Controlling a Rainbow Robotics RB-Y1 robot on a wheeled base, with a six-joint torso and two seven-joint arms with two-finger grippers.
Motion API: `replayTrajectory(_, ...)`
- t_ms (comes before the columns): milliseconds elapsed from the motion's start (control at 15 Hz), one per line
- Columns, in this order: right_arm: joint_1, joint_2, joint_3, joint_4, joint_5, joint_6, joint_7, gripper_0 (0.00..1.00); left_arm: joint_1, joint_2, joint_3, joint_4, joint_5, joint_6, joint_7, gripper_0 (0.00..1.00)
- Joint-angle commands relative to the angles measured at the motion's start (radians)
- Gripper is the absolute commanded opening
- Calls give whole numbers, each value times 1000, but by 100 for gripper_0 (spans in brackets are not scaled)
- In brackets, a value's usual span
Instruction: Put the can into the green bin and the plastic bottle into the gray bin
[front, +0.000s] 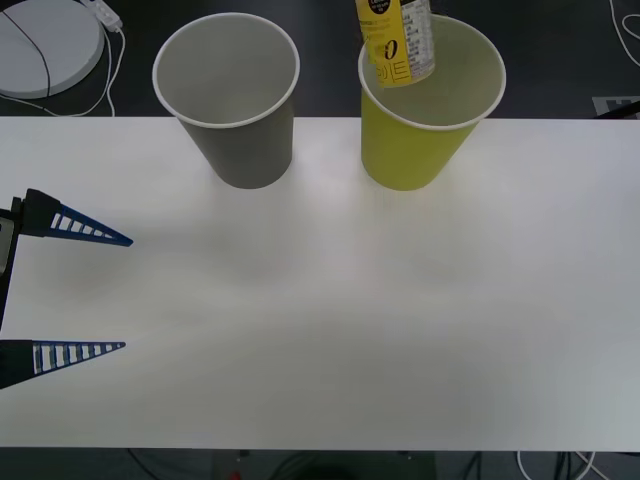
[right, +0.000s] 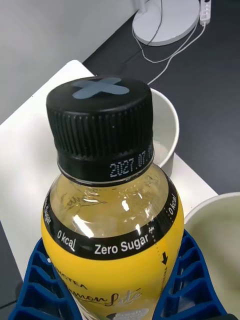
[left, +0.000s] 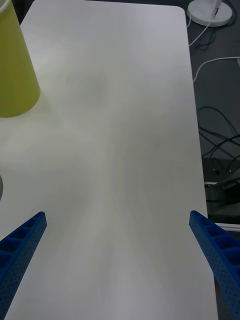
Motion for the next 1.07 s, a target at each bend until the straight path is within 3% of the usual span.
replayTrajectory(67,-90,76,75,119,2,-10,0,0,0,0,0,0,0,0,0,100)
replayTrajectory(600,-252,266,190,358,22,-70,-2,0,0,0,0,0,0,0,0,100)
replayTrajectory(1067,-346,479,242,614,63,-98,-14,0,0,0,0,0,0,0,0,100)
